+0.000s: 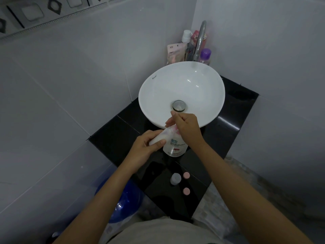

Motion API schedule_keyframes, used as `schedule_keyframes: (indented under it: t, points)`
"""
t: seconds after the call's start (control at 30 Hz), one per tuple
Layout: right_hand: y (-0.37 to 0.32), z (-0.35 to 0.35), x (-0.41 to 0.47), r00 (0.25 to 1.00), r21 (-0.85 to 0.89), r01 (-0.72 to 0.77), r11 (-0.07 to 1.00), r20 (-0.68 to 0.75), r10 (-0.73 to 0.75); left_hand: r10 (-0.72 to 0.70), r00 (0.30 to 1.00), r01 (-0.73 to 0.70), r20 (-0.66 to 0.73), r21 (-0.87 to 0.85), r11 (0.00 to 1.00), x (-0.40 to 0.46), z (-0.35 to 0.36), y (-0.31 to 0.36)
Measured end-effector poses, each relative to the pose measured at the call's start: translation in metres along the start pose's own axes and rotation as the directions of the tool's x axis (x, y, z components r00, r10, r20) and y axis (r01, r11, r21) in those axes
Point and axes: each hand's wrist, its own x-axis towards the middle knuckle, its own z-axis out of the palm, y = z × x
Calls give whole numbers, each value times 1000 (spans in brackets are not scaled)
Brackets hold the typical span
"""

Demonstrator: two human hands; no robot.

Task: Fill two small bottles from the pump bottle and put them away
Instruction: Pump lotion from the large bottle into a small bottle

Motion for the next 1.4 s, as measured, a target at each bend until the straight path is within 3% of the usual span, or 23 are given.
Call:
schedule_keyframes:
  t: [0.5, 0.7, 0.9, 1.1, 1.4]
  points:
    - [-14, -3, 6, 1000, 40, 29, 999, -3, -29, 133, 988, -116, -83, 184, 976, 6, 5, 7]
    - [-14, -3, 6, 1000, 64, 25, 998, -4, -24, 126, 981, -111, -150, 103, 988, 3, 10, -1]
    - [-21, -6, 4, 998, 137, 20, 990, 59, -28, 47, 982, -49, -181, -9, 999, -4, 9, -21]
    - [-26, -10, -1, 992, 295, 52, 954, 92, -83, -78, 994, 88, -77, 141, 986, -16, 13, -68]
    - [-25, -9, -2, 995, 291, 39, 956, 73, -63, -178, 984, 171, -5, 304, 937, -31, 17, -119]
